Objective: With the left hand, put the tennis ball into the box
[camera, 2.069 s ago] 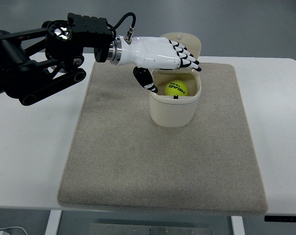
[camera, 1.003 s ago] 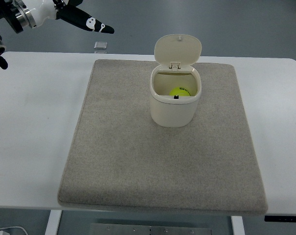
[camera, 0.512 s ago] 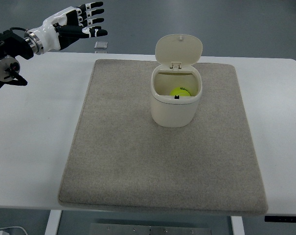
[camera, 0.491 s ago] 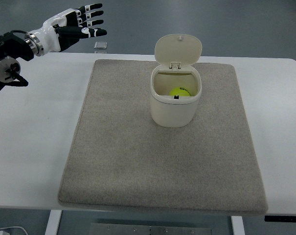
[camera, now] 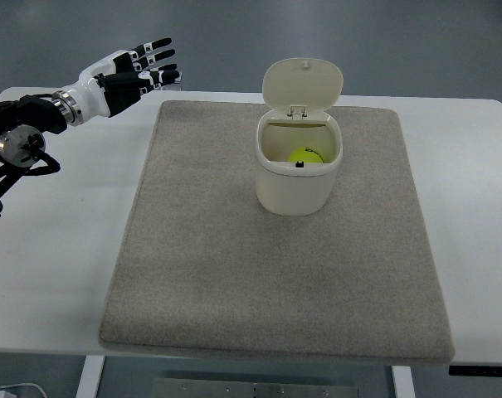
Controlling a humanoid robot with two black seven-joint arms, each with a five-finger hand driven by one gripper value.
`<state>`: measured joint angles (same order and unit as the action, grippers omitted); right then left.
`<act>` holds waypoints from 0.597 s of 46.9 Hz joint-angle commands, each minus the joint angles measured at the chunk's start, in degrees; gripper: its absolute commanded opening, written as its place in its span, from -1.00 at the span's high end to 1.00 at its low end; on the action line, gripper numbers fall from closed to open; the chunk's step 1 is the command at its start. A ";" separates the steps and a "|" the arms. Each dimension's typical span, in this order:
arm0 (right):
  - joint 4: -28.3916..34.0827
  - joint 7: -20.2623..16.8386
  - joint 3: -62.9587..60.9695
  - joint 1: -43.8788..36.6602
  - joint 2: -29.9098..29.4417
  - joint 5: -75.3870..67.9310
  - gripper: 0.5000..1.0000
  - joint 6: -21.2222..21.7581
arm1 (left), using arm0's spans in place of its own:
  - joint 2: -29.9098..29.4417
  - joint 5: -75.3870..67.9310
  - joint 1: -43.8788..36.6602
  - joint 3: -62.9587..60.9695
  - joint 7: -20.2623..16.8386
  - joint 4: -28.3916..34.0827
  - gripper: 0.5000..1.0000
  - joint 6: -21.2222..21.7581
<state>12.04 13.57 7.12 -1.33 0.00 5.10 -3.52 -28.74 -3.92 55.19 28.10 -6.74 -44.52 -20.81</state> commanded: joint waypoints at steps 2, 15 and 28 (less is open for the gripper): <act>0.00 0.05 0.00 0.01 0.00 0.00 -0.75 0.00 | 0.09 -0.03 -0.79 1.51 0.06 -0.04 -0.99 -0.02; 0.00 -0.04 0.00 0.01 0.00 0.00 -0.75 0.00 | 0.70 6.64 -1.76 1.78 0.15 -0.04 -0.99 0.07; 0.52 -0.04 0.00 0.01 0.00 0.00 -0.75 0.61 | 0.61 13.32 -2.55 1.78 0.06 -0.13 -0.99 0.16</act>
<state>12.05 13.55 7.01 -1.32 0.00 5.10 -3.25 -28.03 8.53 52.70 29.88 -6.66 -44.56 -20.65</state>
